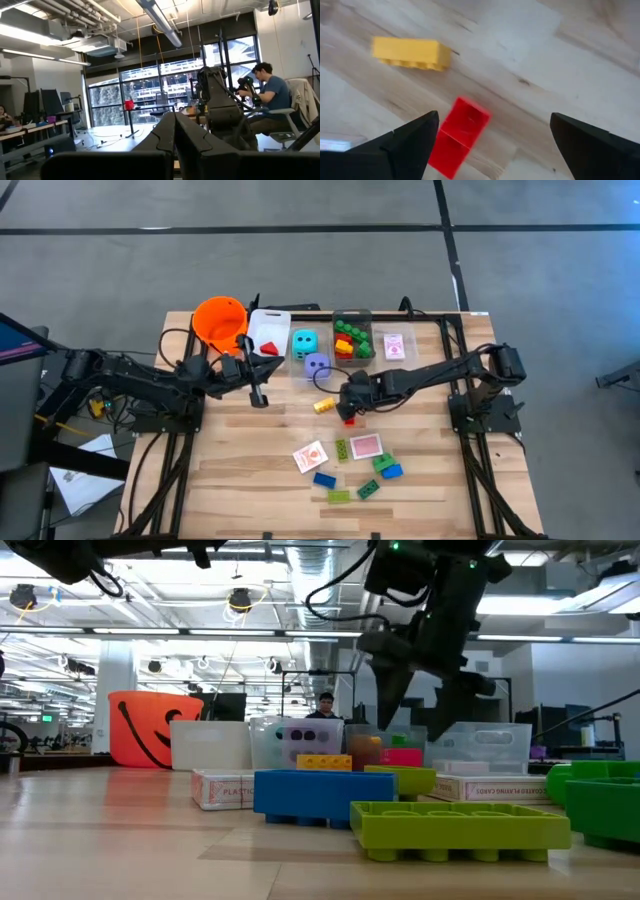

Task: Pick & Place Toys
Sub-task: Put the large red game piece into the black bin

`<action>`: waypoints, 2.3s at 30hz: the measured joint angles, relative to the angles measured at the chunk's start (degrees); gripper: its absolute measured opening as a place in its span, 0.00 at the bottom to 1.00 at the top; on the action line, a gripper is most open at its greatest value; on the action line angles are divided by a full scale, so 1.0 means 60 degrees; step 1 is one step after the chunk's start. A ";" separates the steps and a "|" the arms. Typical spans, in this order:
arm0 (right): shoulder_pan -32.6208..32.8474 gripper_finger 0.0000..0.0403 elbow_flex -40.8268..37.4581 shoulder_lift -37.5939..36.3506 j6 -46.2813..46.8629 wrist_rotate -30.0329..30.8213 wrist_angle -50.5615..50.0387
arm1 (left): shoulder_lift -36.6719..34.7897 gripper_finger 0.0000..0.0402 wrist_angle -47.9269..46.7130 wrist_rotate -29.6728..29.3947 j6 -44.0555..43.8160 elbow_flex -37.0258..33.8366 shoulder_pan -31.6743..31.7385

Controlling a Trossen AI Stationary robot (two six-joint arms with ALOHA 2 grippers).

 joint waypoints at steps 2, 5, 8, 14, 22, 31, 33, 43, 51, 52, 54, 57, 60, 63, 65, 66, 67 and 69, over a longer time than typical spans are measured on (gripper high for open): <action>0.0140 0.94 -0.0014 0.0105 0.0340 0.0012 -0.0185 | 0.0000 0.00 0.0014 -0.0001 0.0003 0.0000 0.0002; 0.0331 0.94 -0.0011 0.0508 0.0724 -0.0023 0.0058 | -0.0005 0.00 0.0213 0.0001 0.0004 0.0000 0.0116; 0.0447 0.94 0.0008 0.0835 0.0854 -0.0197 0.0538 | -0.0084 0.00 0.0298 0.0001 0.0000 0.0004 0.0293; 0.0381 0.93 0.0266 0.1401 0.0774 -0.0522 0.0621 | -0.0178 0.00 0.0389 -0.0012 -0.0015 0.0007 0.0484; 0.0358 0.93 0.0398 0.1097 0.0251 -0.0606 0.0169 | -0.0183 0.00 0.0327 -0.0012 -0.0033 0.0004 0.0481; 0.0639 0.93 0.0565 0.1083 0.0343 -0.0658 -0.0217 | -0.0186 0.00 0.0294 -0.0019 -0.0036 0.0004 0.0481; 0.0678 0.93 0.0531 0.1258 0.0422 -0.0742 -0.0355 | -0.0186 0.00 0.0273 -0.0019 -0.0036 0.0004 0.0481; 0.0583 0.90 0.0579 0.1798 0.0398 -0.1436 -0.0093 | -0.0182 0.00 0.0225 -0.0026 -0.0040 0.0004 0.0481; 0.0552 0.63 0.0688 0.1846 0.0270 -0.1314 -0.0424 | -0.0182 0.00 0.0229 -0.0030 -0.0040 0.0000 0.0480; 0.0552 0.58 0.0743 0.1860 0.0198 -0.1238 -0.0410 | -0.0182 0.00 0.0229 -0.0030 -0.0040 0.0000 0.0477; 0.0552 0.49 0.0887 0.1885 0.0027 -0.1059 -0.0305 | -0.0182 0.00 0.0227 -0.0030 -0.0040 0.0000 0.0480; 0.0552 0.35 0.1192 0.1875 -0.0576 -0.0880 -0.0428 | -0.0182 0.00 0.0226 -0.0030 -0.0038 0.0000 0.0477; 0.0493 0.24 0.1833 0.1798 -0.1444 -0.0879 -0.1117 | -0.0182 0.00 0.0229 -0.0026 -0.0040 0.0000 0.0477; 0.0403 0.15 0.2773 0.1689 -0.2095 -0.0555 -0.2121 | -0.0182 0.00 0.0229 -0.0029 -0.0040 0.0000 0.0477; 0.0371 0.11 0.3379 0.1522 -0.2429 0.0157 -0.3199 | -0.0182 0.00 0.0230 -0.0030 -0.0040 0.0000 0.0478; 0.0358 0.09 0.3737 0.1497 -0.2601 0.0550 -0.3477 | -0.0182 0.00 0.0217 -0.0030 -0.0039 0.0000 0.0477; 0.0352 0.08 0.4095 0.1467 -0.2717 0.0941 -0.3762 | -0.0180 0.00 0.0203 -0.0030 -0.0040 -0.0001 0.0477; 0.0353 0.04 0.4622 0.1282 -0.2912 0.1585 -0.4912 | -0.0179 0.00 0.0190 -0.0027 -0.0040 -0.0004 0.0477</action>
